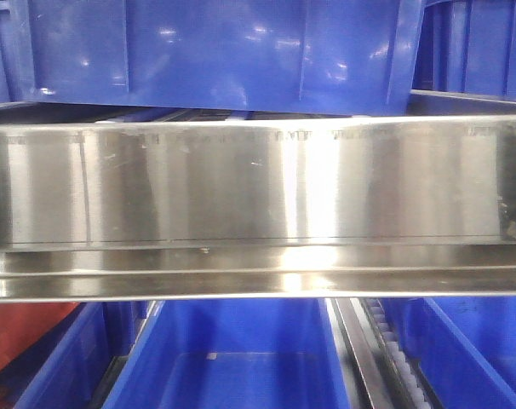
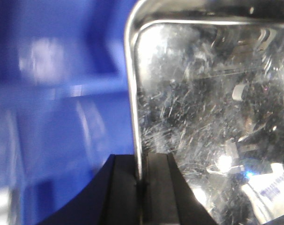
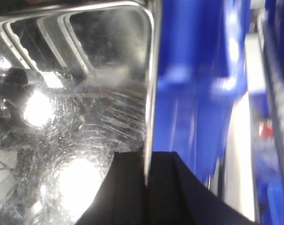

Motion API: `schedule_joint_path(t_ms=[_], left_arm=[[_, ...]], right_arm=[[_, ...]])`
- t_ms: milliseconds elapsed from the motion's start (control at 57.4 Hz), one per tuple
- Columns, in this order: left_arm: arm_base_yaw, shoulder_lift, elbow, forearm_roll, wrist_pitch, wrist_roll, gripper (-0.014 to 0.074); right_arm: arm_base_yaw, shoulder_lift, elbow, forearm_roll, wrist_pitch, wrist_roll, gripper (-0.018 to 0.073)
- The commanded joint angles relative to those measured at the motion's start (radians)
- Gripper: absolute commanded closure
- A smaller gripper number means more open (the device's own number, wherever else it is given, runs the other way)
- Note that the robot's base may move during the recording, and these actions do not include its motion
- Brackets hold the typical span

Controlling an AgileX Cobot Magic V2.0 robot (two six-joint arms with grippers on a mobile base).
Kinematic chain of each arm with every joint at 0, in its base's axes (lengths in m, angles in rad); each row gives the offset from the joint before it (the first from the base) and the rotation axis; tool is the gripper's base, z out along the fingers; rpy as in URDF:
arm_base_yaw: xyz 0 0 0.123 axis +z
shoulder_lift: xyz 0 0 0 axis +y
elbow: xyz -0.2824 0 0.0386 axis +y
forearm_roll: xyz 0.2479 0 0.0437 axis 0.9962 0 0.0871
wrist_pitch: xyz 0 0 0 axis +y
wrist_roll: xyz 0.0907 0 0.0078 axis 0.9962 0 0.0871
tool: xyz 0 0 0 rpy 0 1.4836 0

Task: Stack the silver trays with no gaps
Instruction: 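Close both grippers on the tray rim and lift it off the shelf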

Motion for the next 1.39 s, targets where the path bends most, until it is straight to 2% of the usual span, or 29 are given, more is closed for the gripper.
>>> schedule_joint_path(t_ms=[0, 296, 1377], left_arm=[[0.001, -0.018, -0.002, 0.008, -0.073, 0.010, 0.0616], [0.001, -0.018, -0.002, 0.028, -0.080, 0.010, 0.0616], [0.001, -0.018, -0.002, 0.028, -0.080, 0.010, 0.0616]], right_arm=[[-0.003, -0.014, -0.008, -0.007, -0.089, -0.015, 0.0638], [-0.003, -0.014, -0.008, -0.007, -0.097, -0.015, 0.0638], [-0.003, -0.014, -0.008, -0.007, -0.097, -0.015, 0.0638]])
